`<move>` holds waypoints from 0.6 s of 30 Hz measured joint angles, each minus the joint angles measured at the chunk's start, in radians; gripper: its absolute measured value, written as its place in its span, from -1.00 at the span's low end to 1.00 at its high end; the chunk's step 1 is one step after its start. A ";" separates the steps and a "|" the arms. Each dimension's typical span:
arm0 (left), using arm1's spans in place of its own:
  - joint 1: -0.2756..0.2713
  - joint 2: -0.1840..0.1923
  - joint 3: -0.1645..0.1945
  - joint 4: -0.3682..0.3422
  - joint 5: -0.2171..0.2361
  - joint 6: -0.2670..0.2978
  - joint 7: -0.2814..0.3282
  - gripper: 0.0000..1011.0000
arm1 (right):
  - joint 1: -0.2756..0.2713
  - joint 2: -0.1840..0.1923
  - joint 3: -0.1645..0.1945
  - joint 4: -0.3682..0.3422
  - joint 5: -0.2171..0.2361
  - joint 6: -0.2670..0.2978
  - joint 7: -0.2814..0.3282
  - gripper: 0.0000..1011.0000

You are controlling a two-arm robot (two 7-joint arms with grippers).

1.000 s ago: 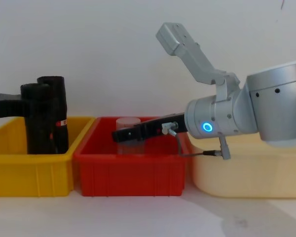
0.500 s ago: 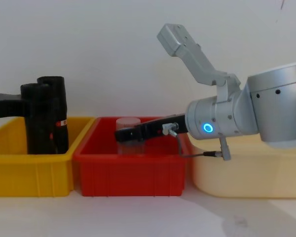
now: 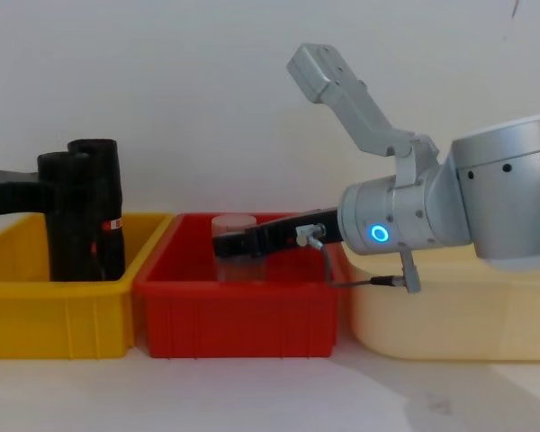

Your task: Pick up the garbage bag with the one hand and transfer it to the other hand.

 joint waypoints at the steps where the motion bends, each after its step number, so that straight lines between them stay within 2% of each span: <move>1: 0.000 0.000 0.000 0.000 0.000 0.000 0.000 0.00 | 0.000 0.000 0.000 0.000 0.000 0.000 0.000 0.28; 9: 0.003 0.004 -0.003 -0.014 0.005 0.000 0.000 0.00 | -0.002 0.000 0.001 -0.002 0.000 0.000 0.000 0.28; 18: 0.026 0.013 -0.030 -0.091 0.006 -0.002 0.018 0.00 | -0.026 0.010 0.007 -0.055 -0.011 -0.019 -0.020 0.28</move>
